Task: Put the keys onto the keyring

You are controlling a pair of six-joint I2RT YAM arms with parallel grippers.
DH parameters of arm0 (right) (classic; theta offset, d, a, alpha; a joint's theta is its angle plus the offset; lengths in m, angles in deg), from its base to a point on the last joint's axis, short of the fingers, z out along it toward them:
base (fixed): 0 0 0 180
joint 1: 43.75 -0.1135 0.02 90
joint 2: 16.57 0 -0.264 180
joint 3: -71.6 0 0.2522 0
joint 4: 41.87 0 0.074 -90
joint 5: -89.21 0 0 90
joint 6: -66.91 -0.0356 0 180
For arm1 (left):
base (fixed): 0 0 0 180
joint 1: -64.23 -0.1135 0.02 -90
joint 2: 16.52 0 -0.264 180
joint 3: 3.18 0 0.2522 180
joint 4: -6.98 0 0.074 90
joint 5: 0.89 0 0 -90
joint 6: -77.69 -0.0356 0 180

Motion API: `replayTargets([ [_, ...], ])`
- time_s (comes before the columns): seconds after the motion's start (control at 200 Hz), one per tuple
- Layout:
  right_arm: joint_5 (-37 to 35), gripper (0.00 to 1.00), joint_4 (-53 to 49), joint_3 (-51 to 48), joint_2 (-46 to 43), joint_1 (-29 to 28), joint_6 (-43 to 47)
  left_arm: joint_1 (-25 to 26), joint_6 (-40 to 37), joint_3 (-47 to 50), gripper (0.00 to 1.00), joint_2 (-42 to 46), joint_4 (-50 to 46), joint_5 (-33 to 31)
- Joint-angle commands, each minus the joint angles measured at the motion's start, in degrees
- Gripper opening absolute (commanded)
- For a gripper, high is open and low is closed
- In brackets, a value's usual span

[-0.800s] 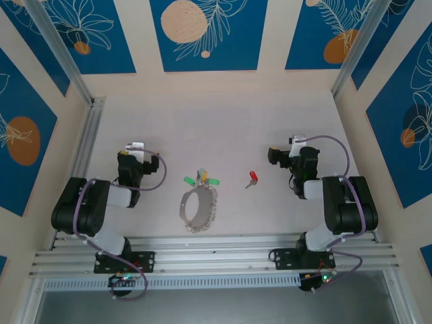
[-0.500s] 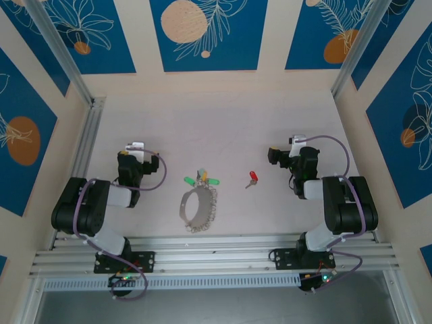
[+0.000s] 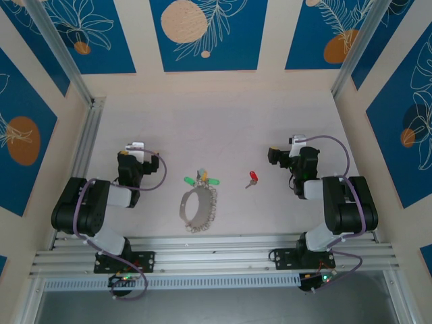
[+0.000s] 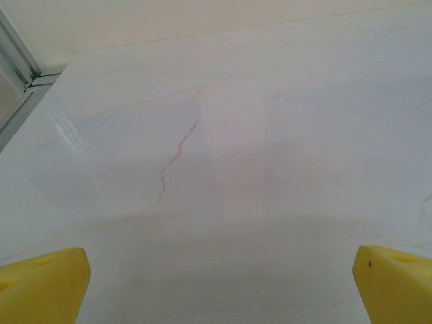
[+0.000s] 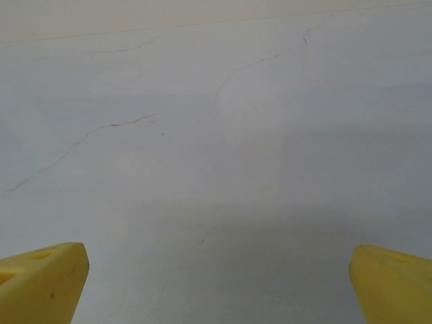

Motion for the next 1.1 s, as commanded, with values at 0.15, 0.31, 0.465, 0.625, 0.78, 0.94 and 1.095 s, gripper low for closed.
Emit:
replayTargets([
  [0.15,-0.97,0.99,-0.18,-0.85,-1.41,-0.16,-0.70,-0.68,-0.98,0.70,1.00,1.29,-0.03,0.92],
  [0.31,-0.97,0.99,-0.11,-0.97,-1.41,-0.19,-0.77,-0.70,-0.97,0.69,1.00,1.30,-0.03,0.92],
  [0.465,-0.97,0.99,-0.09,-0.92,-1.44,-0.24,-0.75,-0.75,-0.97,0.78,1.00,1.31,0.06,0.92],
  [0.625,-1.14,0.99,-1.64,-0.43,-1.83,-0.27,-0.79,-0.69,-0.97,0.71,1.00,1.29,0.02,0.92],
  [0.78,-0.32,0.99,-16.76,6.61,-5.16,-1.09,1.02,-0.74,-0.98,0.73,1.00,1.31,0.08,0.92],
  [0.94,-1.75,0.99,-17.55,4.55,-8.72,-1.75,0.62,-0.68,-1.05,0.78,1.00,1.31,0.10,0.92],
  [1.095,-0.79,0.99,-20.95,4.20,-14.81,-3.88,0.52,-1.32,-0.74,0.49,1.00,1.46,-0.58,2.43],
])
